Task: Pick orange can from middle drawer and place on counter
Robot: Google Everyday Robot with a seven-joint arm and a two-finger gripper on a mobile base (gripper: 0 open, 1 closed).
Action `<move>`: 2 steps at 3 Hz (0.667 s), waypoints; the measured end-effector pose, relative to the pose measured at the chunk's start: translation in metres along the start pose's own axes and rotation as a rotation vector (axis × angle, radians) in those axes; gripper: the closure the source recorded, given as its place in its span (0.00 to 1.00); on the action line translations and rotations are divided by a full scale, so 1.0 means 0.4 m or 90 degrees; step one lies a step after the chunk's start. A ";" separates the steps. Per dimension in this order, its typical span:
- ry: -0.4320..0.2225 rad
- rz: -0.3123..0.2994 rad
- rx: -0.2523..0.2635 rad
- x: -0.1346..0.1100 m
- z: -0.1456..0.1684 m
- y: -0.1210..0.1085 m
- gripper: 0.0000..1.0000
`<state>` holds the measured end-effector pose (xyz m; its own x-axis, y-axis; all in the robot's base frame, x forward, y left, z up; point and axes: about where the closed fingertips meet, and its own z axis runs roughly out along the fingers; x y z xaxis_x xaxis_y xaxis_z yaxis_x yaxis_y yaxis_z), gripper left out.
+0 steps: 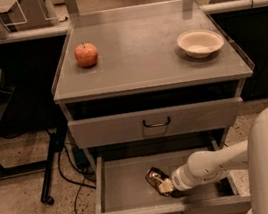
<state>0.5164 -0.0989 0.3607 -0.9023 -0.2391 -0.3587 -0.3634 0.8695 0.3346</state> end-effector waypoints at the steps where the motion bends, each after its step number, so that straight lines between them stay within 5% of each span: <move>1: 0.000 0.000 0.000 0.000 0.000 0.000 0.89; 2: 0.000 0.000 0.000 0.000 0.000 0.000 1.00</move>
Offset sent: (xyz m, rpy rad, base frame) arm 0.0000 0.0000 0.0000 0.0000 0.0000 0.0000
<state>0.5164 -0.0989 0.3607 -0.9023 -0.2392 -0.3587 -0.3635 0.8694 0.3346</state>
